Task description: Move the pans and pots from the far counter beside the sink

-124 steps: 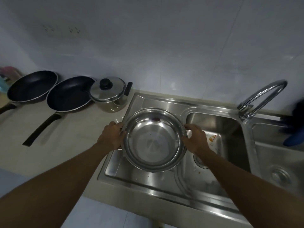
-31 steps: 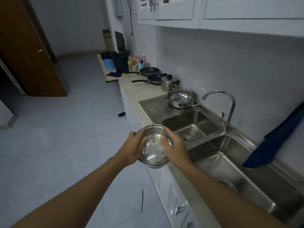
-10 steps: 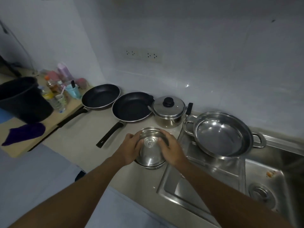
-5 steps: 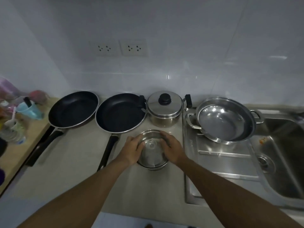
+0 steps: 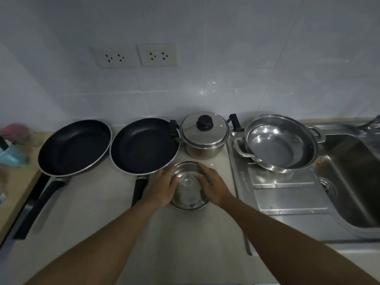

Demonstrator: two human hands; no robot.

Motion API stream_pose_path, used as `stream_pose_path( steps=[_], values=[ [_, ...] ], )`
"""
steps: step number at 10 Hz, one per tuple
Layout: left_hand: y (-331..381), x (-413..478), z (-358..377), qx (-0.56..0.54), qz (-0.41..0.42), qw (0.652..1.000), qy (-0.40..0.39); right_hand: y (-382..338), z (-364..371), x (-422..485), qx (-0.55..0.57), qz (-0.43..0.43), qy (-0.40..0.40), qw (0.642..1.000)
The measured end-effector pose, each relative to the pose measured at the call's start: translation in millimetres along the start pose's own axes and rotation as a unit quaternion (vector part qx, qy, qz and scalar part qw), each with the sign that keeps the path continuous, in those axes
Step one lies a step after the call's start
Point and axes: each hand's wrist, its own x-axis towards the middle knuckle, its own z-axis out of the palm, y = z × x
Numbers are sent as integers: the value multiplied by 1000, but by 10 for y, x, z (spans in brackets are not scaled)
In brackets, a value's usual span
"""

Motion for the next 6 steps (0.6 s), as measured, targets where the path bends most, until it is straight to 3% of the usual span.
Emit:
stream_pose_path(
  steps=[6],
  values=[
    [113, -23, -194, 23, -6, 998, -58, -97, -36, 52, -86, 14, -23, 996]
  ],
)
